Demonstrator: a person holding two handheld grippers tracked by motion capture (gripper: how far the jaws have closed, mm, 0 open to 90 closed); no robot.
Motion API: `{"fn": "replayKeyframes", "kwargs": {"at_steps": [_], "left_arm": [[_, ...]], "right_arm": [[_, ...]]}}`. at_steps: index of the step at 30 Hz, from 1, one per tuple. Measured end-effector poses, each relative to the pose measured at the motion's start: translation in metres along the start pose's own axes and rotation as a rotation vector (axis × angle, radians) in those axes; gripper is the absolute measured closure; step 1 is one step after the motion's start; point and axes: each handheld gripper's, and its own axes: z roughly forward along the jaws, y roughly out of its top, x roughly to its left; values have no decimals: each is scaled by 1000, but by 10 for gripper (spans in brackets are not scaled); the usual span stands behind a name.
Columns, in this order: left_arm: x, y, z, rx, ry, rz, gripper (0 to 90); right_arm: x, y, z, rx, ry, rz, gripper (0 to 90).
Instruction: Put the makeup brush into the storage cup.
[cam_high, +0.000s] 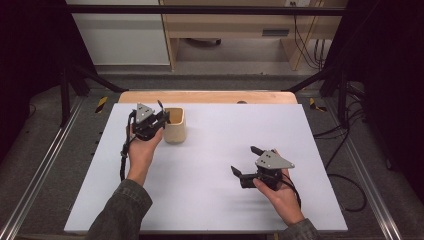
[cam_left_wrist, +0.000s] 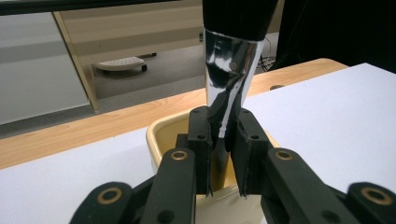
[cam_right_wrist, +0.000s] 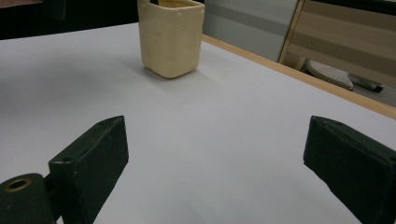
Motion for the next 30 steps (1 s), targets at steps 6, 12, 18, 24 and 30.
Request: {"fn": "replayKeyframes", "kwargs": {"at_steps": [6,12,18,24,30], "left_arm": [[-2,0,-4,-14,3,8,717],[-3,1,-17,-48,31,20,451],[2,1,-30,-73,18,32,349],[1,2,-38,-96,1,47,243],[-3,1,-45,-98,-10,73,112]], "right_arm": [[0,0,0,1,0,4,71],[0,0,-1,-2,-3,5,70],[-2,0,-2,-3,-12,10,68],[-4,-1,-3,-10,-18,14,64],[-7,-1,-5,-22,-34,31,59]]}}
